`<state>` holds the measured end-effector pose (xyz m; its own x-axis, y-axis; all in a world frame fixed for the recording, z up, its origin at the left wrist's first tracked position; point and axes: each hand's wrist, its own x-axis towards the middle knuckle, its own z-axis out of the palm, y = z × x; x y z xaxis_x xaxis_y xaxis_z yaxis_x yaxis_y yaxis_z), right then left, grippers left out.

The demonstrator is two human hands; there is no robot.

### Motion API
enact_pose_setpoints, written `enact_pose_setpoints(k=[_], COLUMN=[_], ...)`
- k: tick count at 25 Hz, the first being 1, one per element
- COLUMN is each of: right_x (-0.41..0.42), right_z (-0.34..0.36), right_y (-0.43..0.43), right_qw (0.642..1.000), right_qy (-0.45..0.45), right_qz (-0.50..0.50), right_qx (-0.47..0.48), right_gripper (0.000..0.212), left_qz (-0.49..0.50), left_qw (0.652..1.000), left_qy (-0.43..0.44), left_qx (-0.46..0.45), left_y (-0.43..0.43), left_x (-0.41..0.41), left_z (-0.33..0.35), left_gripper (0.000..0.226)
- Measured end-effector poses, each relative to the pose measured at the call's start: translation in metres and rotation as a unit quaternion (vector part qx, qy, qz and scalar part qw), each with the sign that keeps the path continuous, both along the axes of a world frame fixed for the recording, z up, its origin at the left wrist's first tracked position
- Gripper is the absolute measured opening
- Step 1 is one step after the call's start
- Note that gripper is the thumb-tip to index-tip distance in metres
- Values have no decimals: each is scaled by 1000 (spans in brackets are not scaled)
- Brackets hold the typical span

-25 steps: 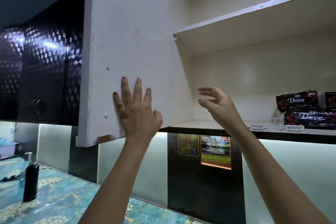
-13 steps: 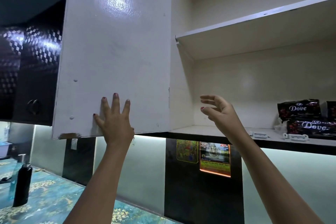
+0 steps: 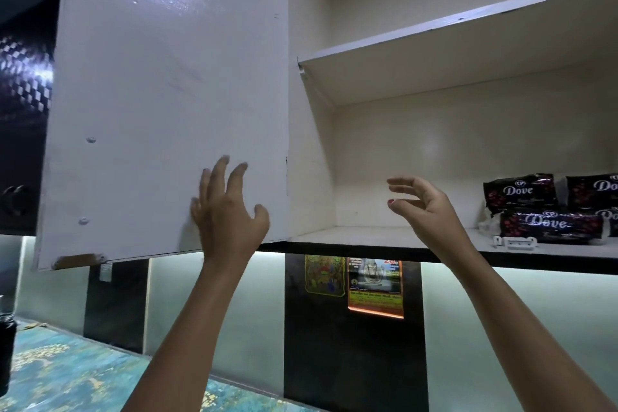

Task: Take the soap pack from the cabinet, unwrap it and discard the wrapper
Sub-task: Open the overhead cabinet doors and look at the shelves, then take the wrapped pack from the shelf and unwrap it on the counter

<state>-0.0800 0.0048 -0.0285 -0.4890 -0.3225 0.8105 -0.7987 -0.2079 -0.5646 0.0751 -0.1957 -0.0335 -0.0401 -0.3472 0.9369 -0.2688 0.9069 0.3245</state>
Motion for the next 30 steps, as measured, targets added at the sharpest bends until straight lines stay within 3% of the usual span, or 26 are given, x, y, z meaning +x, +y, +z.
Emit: enact_pose_setpoints(k=[4,7,10,13,16,19,22,24,27,29,30], right_x=[-31,-66,-111,-159,-186,-201,-208,-199,-161,-119,-95], right_z=[5,8,11,10,10,12,14,16,12,-6,-23], right_y=[41,86,129,153,156,152,149,150,147,141,138], right_qw=[987,928,851,795,776,781,840,892,888,879,876], right_qy=[32,45,-50,-213,-329,-330,-321,-338,-321,-229,-199], right_qz=[-158,-367,-523,-565,-531,-516,-427,-294,-129,-66,-31], right_qx=[-12,-50,-20,53,92,121,95,-57,-303,-412,-438], right_gripper=[26,23,43,70,84,65,51,46,50,52,53], left_qz=[-223,-296,-350,-396,-431,-447,-460,-485,-554,-602,-634], left_qw=[975,955,937,918,900,892,884,868,798,715,663], left_qy=[24,-1,-16,-23,-29,-32,-29,-23,38,62,51], left_qx=[-4,-16,-2,27,48,61,76,105,233,351,394], left_y=[56,89,112,129,143,151,155,161,183,202,213], left_x=[-45,-83,-116,-145,-169,-184,-190,-187,-172,-158,-152], left_z=[13,12,7,3,0,-6,-12,-15,-27,-42,-53], left_gripper=[49,47,47,46,46,44,42,41,29,21,29])
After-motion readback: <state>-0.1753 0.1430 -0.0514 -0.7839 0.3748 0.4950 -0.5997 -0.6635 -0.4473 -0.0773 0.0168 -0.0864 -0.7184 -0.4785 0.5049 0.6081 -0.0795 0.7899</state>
